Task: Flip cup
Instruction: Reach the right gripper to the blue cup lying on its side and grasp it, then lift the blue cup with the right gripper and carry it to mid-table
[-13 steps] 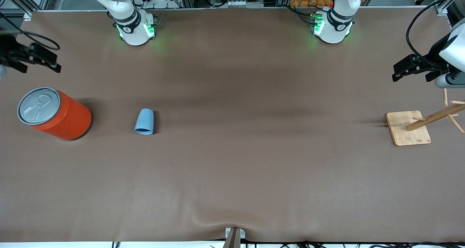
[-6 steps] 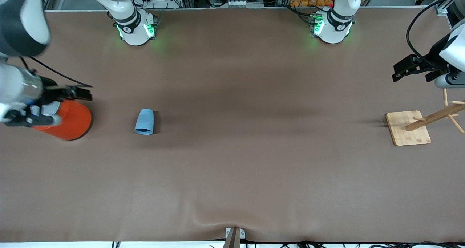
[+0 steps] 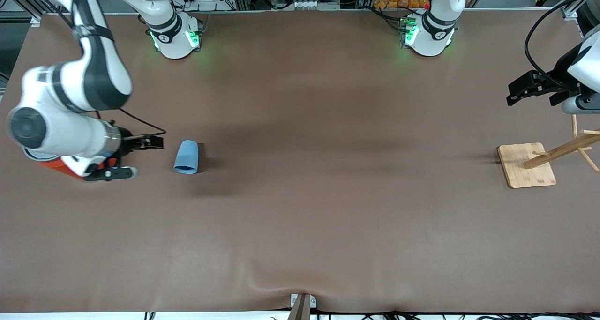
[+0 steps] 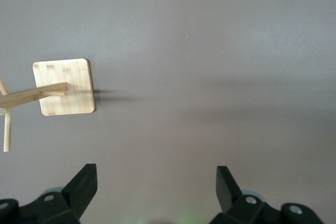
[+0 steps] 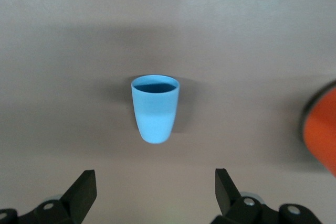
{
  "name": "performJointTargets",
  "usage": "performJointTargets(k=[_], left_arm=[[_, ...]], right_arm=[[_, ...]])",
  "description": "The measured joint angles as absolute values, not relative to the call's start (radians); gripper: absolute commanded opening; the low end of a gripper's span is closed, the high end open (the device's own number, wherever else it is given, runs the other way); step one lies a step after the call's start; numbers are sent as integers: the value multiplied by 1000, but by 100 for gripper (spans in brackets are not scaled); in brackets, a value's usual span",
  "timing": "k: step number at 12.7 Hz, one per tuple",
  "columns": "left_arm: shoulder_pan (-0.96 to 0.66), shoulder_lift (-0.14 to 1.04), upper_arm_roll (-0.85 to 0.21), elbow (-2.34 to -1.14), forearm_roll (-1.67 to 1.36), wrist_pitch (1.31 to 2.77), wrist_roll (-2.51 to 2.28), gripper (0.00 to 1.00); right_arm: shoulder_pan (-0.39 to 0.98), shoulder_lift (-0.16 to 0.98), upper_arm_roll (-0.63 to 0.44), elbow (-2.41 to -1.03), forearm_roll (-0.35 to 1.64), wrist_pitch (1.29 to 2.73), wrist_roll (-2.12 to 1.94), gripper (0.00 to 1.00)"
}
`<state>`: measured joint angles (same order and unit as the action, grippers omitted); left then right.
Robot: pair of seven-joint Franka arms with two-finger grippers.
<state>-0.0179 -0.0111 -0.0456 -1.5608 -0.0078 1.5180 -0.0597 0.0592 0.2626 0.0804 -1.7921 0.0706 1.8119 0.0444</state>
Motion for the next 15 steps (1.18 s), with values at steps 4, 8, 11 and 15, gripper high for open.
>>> performJointTargets(k=[4, 8, 11, 15], left_arm=[[-17, -11, -46, -1561, -8, 1518, -60, 100], [-15, -11, -46, -1561, -8, 1518, -60, 100], [-14, -11, -46, -1561, -8, 1518, -60, 100], [-14, -11, -46, -1561, -8, 1518, -60, 100]], right_arm=[[84, 260, 80, -2002, 73, 2082, 52, 100], [101, 263, 81, -2137, 74, 2296, 54, 100], [122, 293, 81, -2210, 74, 2448, 66, 100], [128, 373, 81, -2223, 74, 2556, 69, 61]])
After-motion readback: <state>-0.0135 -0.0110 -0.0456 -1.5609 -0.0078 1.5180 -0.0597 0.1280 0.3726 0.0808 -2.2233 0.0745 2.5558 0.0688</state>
